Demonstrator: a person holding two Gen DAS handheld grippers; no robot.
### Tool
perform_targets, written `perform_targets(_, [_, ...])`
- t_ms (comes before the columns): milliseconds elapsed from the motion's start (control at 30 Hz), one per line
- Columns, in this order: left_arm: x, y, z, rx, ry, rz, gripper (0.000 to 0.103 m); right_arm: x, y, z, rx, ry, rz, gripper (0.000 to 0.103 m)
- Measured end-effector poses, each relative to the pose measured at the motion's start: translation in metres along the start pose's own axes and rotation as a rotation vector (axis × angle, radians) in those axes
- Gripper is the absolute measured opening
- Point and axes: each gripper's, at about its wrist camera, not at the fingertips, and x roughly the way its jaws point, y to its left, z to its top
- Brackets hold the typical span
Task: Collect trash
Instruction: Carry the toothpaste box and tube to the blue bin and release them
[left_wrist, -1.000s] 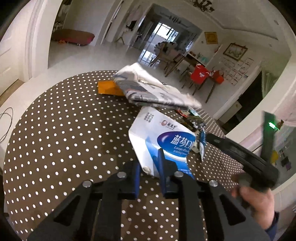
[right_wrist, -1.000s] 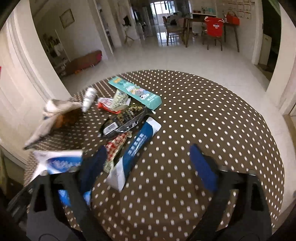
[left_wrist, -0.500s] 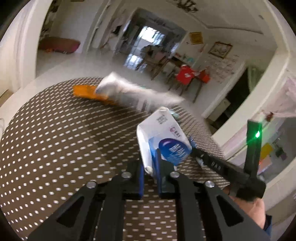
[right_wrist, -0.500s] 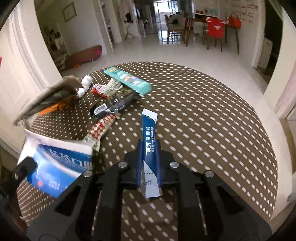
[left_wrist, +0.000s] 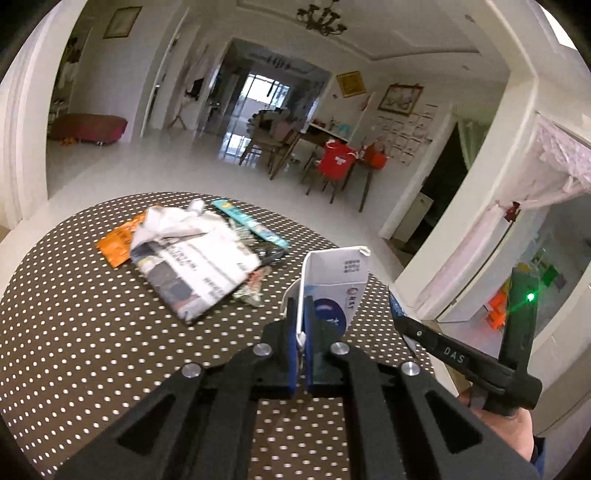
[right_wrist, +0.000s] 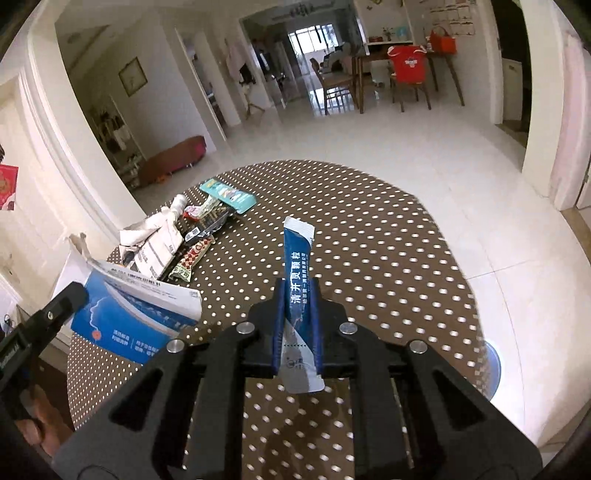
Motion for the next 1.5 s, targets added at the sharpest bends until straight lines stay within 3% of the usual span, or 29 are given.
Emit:
perform_targets(400, [0.014, -0.060, 0.003, 0.092, -0.007, -0.064, 0.003, -0.065, -0.063, 0.002, 0.065, -0.083, -0.031, 0.013])
perform_targets(800, [0.065, -0.189, 0.004, 0.270, 0.047, -0.228, 0.003, -0.129, -0.177, -0.011, 0.219, -0.154, -0.168, 0.013])
perform_targets(1033, [0.118, -0.264, -0.019, 0.339, 0.146, -0.305, 0.003, -0.126, -0.255, -0.039, 0.351, -0.114, -0.224, 0.013])
perform_targets(1133, [0.151, -0.288, -0.037, 0.365, 0.231, -0.309, 0.003, -0.112, -0.282, -0.054, 0.414, -0.073, -0.223, 0.013])
perform_targets(1500, [0.275, -0.323, -0.093, 0.405, 0.503, -0.188, 0.003, -0.066, -0.354, -0.081, 0.557, 0.020, -0.196, 0.013])
